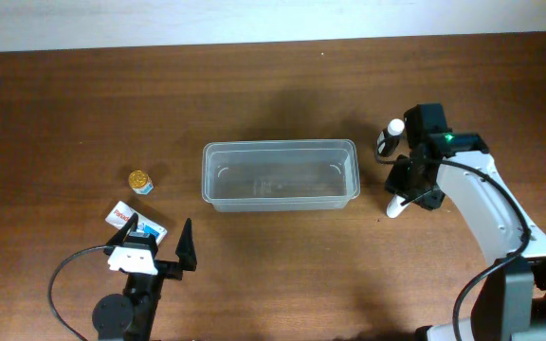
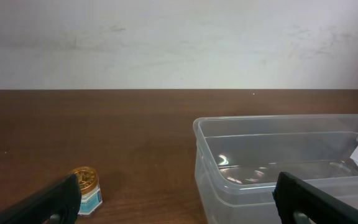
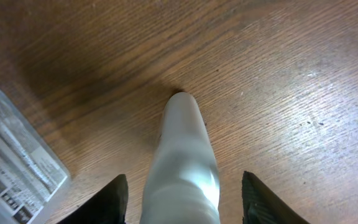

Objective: Pack container
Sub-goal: 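Lower the right gripper and close it on the white lotion bottle, then lift the lotion bottle and carry it over the container's right end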

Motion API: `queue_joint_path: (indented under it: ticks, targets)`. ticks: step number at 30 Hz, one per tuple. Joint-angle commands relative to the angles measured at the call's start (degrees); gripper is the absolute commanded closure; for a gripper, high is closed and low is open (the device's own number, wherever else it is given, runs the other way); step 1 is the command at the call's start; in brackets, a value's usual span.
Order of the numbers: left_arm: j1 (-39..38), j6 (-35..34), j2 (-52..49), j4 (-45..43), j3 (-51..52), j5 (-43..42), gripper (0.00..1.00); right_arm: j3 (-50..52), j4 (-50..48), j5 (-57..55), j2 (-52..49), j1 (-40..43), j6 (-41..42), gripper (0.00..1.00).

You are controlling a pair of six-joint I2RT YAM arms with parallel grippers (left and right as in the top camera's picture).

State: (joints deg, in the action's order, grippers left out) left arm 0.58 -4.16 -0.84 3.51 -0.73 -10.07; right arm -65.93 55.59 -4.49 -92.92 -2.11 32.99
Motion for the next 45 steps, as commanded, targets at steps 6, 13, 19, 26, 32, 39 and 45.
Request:
queue_joint_path:
  ticks: [6,13,19,26,32,39,45]
  targets:
    - [0.33,-0.13,0.5,0.22,0.2,0.24,0.01,2.56,-2.23,-0.04,-0.24,0.31,-1.29,0.64]
    - [0.33,-0.13,0.5,0.22,0.2,0.24,0.01,2.49,-3.67,-0.04,-0.24,0.31,-5.01,0.67]
    - [0.33,-0.13,0.5,0.22,0.2,0.24,0.01,2.49,-4.39,-0.04,-0.24,0.31,-8.9,0.8]
    - [0.33,-0.13,0.5,0.22,0.2,0.24,0.01,-1.11,-0.79,-0.02,-0.09,0.26,-9.25,0.88]
    - [0.33,-0.13,0.5,0.22,0.2,0.24,0.01,-9.81,6.14,4.81,-0.02,0.26,-13.33,0.88]
    - [0.33,-0.13,0.5,0.22,0.2,0.24,0.01,-21.24,12.28,10.75,-0.02,0.2,-16.52,0.88]
    - [0.33,-0.13,0.5,0.22,0.2,0.24,0.01,-28.98,14.71,12.46,0.55,-1.66,-20.37,0.89]
